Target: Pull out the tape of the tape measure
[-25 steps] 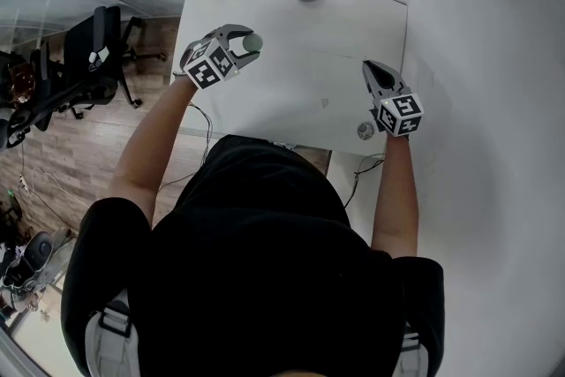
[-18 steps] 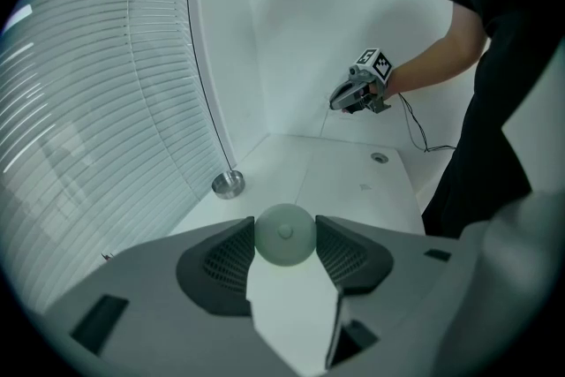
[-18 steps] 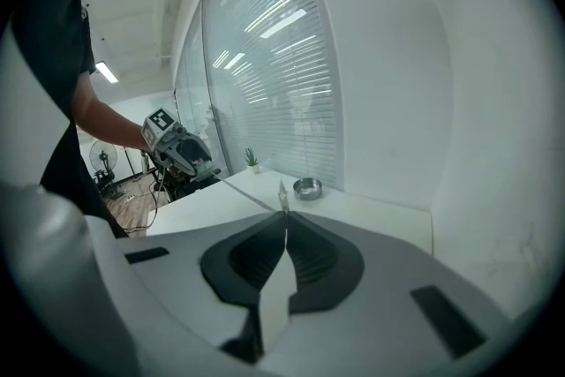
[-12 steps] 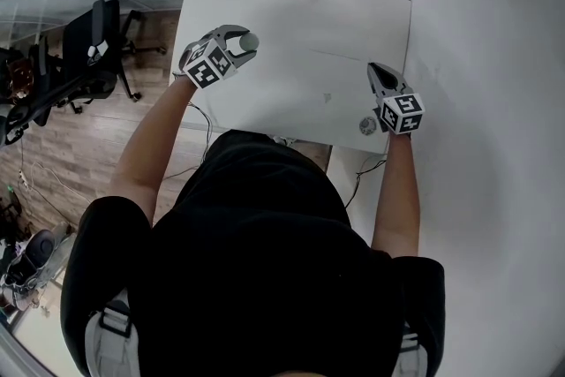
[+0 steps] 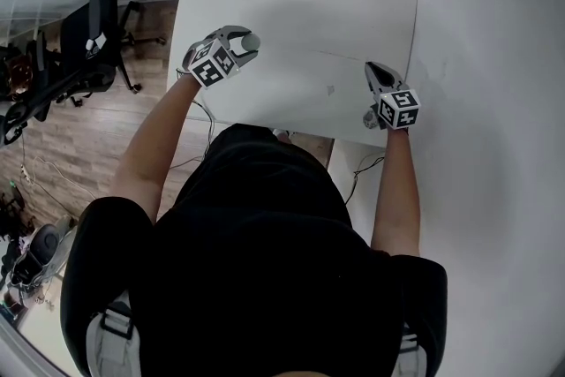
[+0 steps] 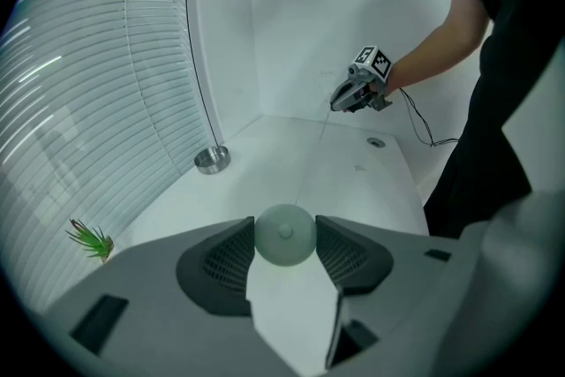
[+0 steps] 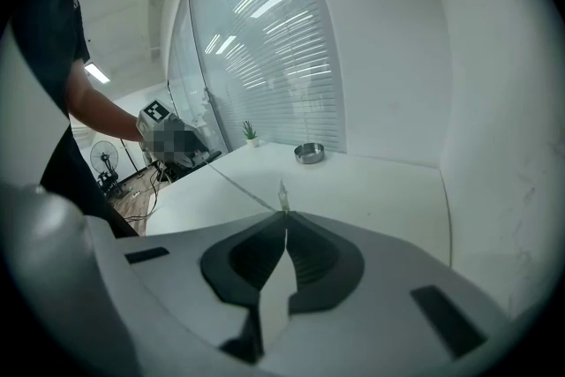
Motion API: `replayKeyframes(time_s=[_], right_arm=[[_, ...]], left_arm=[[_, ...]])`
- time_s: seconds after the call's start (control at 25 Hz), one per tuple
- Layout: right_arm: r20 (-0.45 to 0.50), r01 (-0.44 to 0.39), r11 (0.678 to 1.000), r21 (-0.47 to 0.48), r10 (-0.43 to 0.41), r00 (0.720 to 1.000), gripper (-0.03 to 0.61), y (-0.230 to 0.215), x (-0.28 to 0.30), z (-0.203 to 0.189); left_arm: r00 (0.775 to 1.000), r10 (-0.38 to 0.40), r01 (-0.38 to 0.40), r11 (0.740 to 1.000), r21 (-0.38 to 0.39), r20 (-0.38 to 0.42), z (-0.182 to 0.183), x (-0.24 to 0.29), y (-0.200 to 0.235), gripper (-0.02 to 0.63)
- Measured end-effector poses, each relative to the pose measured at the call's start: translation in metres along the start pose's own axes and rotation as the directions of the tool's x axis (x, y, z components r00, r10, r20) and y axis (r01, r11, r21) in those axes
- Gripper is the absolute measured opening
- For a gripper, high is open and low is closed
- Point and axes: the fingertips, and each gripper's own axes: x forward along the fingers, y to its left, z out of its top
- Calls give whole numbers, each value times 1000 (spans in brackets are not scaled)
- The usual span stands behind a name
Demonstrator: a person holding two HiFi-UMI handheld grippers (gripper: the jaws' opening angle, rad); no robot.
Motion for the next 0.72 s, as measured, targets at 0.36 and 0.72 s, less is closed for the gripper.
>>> replayKeyframes(time_s=[0.36, 0.72], right_arm=[[-43, -2, 1000, 9, 3, 999, 9, -3, 23, -18], [-87, -10, 1000, 18, 12, 996, 9, -8, 46, -36]], left_arm=[[1000, 6, -7, 999, -32, -22, -20, 18, 6, 227], [999, 1, -4, 998, -60, -45, -38, 36, 14, 227]])
